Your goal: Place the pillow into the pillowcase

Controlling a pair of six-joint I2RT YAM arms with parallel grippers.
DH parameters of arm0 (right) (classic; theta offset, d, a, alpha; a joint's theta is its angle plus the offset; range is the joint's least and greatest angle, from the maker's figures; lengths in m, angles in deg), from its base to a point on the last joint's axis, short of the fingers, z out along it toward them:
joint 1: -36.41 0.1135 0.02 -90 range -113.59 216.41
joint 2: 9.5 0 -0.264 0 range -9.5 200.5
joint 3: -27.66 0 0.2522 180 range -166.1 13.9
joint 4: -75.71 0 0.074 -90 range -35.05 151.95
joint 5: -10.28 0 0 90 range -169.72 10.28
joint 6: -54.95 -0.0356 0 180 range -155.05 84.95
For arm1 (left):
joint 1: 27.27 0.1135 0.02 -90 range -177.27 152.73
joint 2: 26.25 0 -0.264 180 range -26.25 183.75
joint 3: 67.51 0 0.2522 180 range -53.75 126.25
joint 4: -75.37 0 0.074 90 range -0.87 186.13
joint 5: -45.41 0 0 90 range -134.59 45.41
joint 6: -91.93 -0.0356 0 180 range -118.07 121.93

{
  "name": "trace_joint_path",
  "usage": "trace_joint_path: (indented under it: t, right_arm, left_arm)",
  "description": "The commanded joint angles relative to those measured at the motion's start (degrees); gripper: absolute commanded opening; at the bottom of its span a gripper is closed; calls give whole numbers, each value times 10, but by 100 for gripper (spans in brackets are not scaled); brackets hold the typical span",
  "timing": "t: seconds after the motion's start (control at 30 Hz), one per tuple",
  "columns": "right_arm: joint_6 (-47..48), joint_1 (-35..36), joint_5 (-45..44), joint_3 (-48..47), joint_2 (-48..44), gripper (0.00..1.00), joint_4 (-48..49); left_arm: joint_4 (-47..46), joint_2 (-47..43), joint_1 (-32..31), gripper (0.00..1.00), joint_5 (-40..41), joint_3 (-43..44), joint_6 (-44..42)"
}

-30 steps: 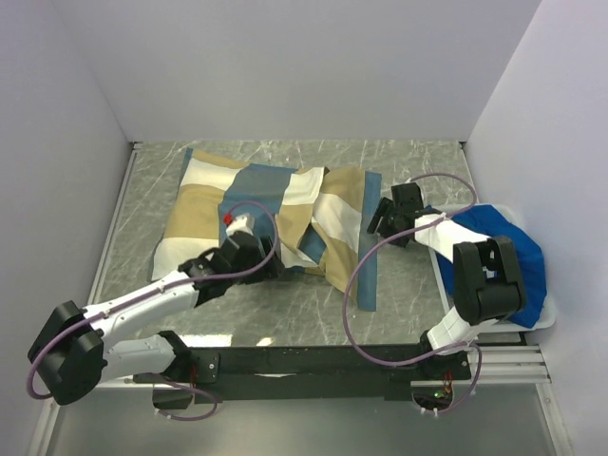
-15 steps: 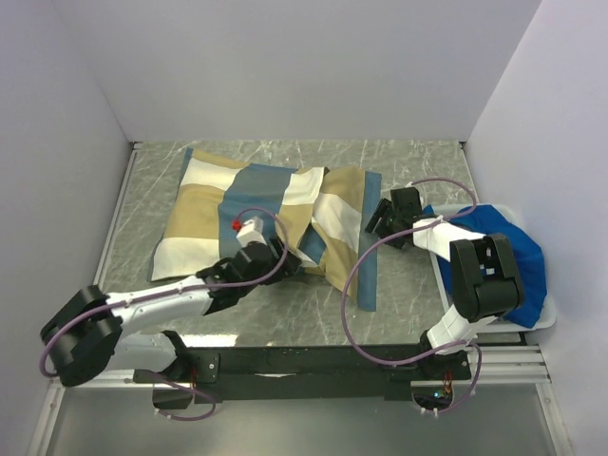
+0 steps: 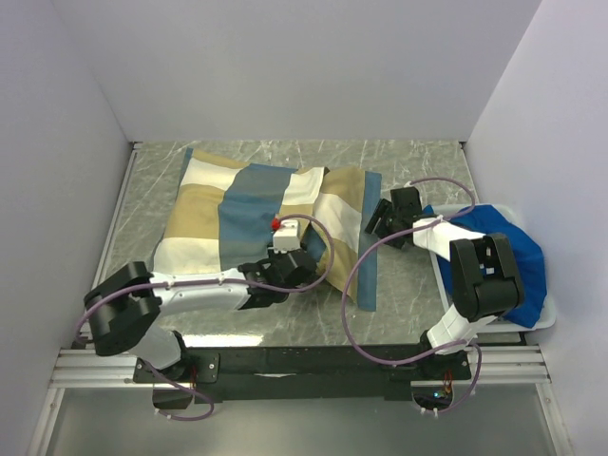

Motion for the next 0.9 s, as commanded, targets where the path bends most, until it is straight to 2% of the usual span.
trace_joint_path:
  t: [0.0,0.07,0.2,0.23,0.3,0.33,0.37,0.57,0.83,0.87]
  right_arm:
    - [14,-5,2,-26,14,73,-5]
    - [16,-5,2,-30,16,73,-8]
    - [22,-6,1,-45,29,73,-16]
    - [23,-6,-3,-50,32,73,-20]
    - [29,-6,-7,-66,43,73,-29]
    - [31,-6,-9,-71,47,72,-37]
    - [33,-6,-10,-76,51,71,-42]
    - [44,-6,-11,-113,78,65,-71]
    - [60,-4,-15,-150,108,42,-101]
    - [61,-4,-15,-155,110,36,-103]
  left_arm:
    - [26,34,-4,51,61,47,-67]
    - [7,42,-4,49,52,51,-88]
    - [-16,48,-4,36,30,46,-95]
    - [-17,49,-4,27,24,44,-93]
    - [-15,50,-4,16,20,41,-84]
    - [-16,49,-4,3,15,34,-79]
    - [-15,41,-4,1,11,30,-70]
    - [-28,-32,-4,1,-50,-31,-31]
    - [-1,-132,-5,1,-115,-101,-12]
    - [1,-148,-4,1,-121,-104,-11]
